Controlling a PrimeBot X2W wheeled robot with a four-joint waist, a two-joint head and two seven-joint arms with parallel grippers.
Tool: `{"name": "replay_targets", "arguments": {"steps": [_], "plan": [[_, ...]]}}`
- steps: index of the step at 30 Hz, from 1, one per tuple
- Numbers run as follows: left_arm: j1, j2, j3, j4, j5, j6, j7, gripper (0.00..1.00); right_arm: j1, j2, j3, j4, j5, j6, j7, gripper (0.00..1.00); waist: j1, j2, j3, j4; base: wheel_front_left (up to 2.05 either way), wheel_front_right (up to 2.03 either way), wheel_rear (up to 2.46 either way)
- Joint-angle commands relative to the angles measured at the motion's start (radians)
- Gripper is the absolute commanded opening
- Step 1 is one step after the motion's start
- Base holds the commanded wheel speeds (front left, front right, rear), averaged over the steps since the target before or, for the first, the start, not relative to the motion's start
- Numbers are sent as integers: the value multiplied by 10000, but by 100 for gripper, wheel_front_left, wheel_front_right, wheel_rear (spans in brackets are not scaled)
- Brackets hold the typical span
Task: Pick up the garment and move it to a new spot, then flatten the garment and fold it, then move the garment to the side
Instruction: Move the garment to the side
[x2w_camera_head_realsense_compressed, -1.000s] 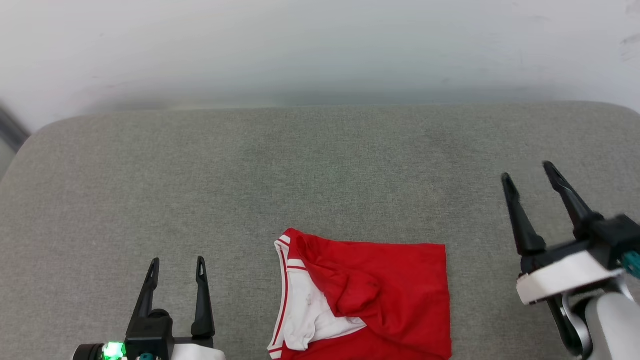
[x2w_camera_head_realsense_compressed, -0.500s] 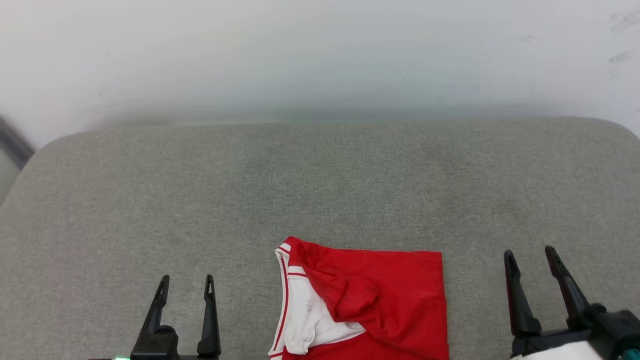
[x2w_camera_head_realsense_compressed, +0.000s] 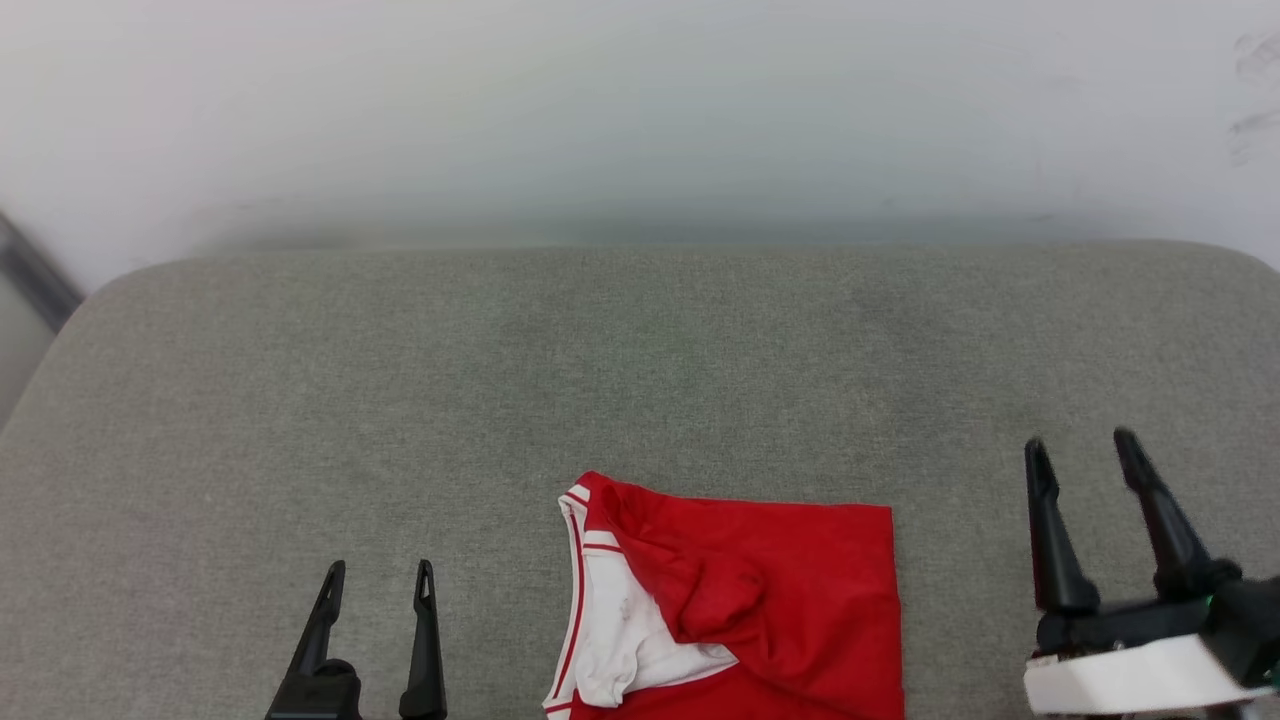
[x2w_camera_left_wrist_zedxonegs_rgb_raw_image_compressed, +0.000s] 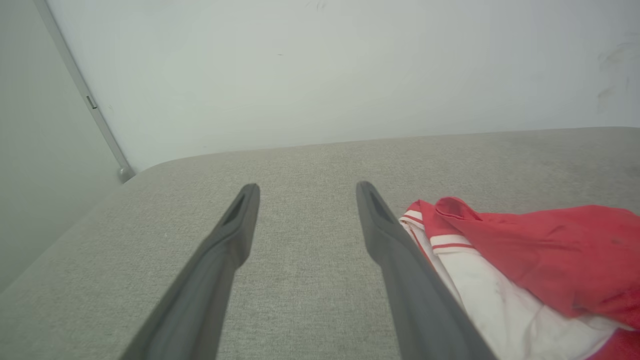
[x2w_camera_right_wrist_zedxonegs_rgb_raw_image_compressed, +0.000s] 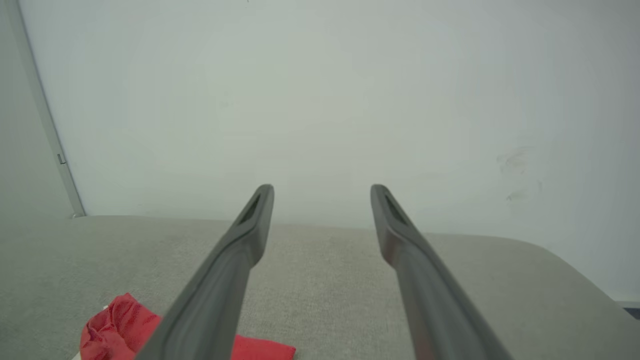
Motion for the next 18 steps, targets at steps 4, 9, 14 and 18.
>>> {"name": "replay_targets", "arguments": {"steps": [4, 9, 14, 18], "plan": [[-87, -75, 48, -26, 6, -51, -23, 100, -1536, -956, 351, -416, -4, -4, -18, 100, 1, -1, 223, -10, 0, 0, 0], [-279, -94, 33, 10, 28, -69, -23, 100, -3205, -2498, 1511, -190, 727, -6, 1435, 100, 1, -1, 490, 18, 0, 0, 0], [-353, -109, 45, 25, 26, -73, -23, 100, -4142, -3708, 2599, 94, 2604, -6, 4626, 100, 1, -1, 669, 79, 0, 0, 0], [-516, -127, 68, 9, 8, -82, -23, 100, -4433, -4743, 3232, 316, 4991, -4, 7621, 100, 1, -1, 871, 132, 0, 0, 0]]}}
